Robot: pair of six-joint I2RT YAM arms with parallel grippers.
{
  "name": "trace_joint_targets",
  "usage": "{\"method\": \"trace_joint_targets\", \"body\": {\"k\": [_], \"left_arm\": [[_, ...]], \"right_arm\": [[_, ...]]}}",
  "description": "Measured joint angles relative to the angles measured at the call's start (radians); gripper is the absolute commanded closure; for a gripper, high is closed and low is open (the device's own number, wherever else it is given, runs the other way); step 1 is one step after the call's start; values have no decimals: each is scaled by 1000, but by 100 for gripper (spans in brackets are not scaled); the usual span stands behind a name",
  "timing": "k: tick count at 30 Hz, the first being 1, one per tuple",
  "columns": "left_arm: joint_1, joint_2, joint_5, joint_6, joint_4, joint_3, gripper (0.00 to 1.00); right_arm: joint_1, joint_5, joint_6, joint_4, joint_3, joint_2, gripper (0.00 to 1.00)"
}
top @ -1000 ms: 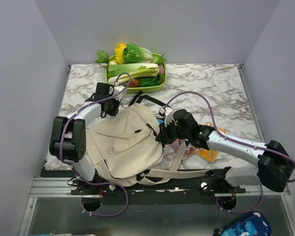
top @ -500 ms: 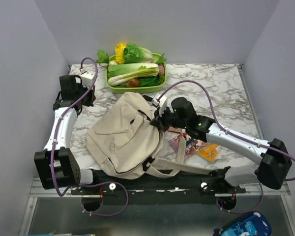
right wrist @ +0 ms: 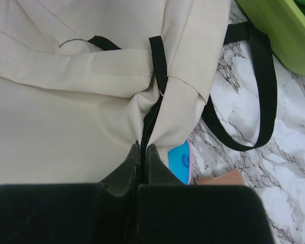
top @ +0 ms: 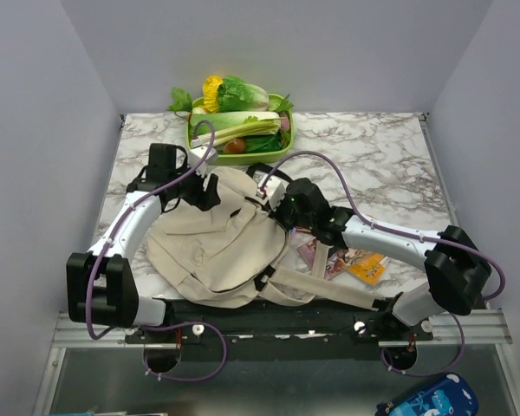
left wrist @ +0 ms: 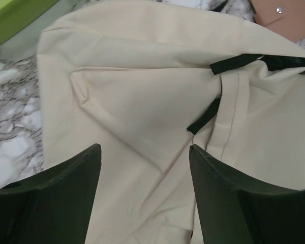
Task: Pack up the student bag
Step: Place the student bag at the center of the board.
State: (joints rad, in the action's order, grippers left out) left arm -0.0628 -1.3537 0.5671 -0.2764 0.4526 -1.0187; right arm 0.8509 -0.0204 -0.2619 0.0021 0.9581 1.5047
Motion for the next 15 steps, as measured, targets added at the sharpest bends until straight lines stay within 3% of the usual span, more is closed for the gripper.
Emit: {"method": "trace_joint_targets", "body": {"k": [6,15], "left_arm": [[-120,-64,13,-31,-51,27,20],[-198,-147,-13,-143,-130,66,19]], "right_arm": [[1,27,2,53,-35,0,99],[1,32,16,80,-35,6,99]]}}
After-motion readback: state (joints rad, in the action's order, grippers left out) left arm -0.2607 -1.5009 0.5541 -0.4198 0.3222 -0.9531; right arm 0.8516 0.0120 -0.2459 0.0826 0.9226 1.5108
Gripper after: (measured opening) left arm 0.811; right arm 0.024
